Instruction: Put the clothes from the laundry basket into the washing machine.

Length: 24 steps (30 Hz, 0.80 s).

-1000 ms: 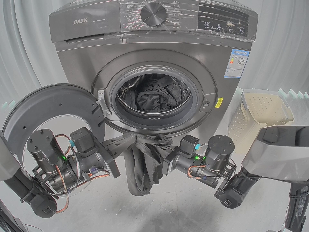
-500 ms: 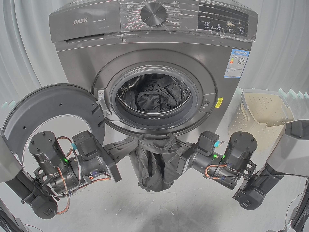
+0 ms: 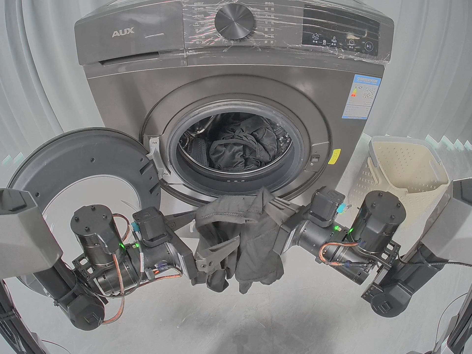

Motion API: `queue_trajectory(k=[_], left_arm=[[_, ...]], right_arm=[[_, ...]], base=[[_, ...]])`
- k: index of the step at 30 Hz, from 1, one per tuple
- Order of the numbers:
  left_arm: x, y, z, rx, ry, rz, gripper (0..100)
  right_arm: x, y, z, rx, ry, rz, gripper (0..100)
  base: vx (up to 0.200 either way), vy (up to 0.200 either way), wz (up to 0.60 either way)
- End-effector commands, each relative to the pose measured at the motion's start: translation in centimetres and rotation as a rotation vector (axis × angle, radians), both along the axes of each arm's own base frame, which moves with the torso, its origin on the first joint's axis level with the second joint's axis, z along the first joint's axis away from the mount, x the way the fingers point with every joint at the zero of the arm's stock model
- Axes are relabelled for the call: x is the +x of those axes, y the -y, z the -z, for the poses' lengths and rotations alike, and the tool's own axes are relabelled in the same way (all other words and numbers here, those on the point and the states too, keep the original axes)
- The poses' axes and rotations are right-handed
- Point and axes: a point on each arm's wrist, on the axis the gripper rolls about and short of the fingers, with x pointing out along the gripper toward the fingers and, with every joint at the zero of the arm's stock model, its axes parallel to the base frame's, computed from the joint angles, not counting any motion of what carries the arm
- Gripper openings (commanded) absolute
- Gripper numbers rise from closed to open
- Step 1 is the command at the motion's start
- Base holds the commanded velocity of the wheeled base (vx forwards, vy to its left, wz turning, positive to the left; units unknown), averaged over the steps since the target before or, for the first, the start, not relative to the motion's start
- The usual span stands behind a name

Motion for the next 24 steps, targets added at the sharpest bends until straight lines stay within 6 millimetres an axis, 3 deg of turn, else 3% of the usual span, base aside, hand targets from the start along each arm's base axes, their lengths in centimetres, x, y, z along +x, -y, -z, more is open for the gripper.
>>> queue_trajectory(k=[1, 13, 24], left_arm=[[0.9, 0.5, 2.3, 0.045, -0.061, -0.002, 100], [1.3, 0.7, 4.7, 0.109, -0.105, -0.002, 100], [1.4, 0.7, 5.2, 0.12, -0.116, -0.002, 100]], right_arm=[[0.6, -0.4, -1.7, 0.048, 0.05, 0.031, 0], [1.4, -1.0, -3.4, 0.09, 0.089, 0.055, 0], [2.6, -1.6, -4.7, 0.114, 0.105, 0.105, 0]], base=[[0.0, 0.0, 0.0], [0.0, 0.0, 0.0], [0.0, 0.0, 0.0]])
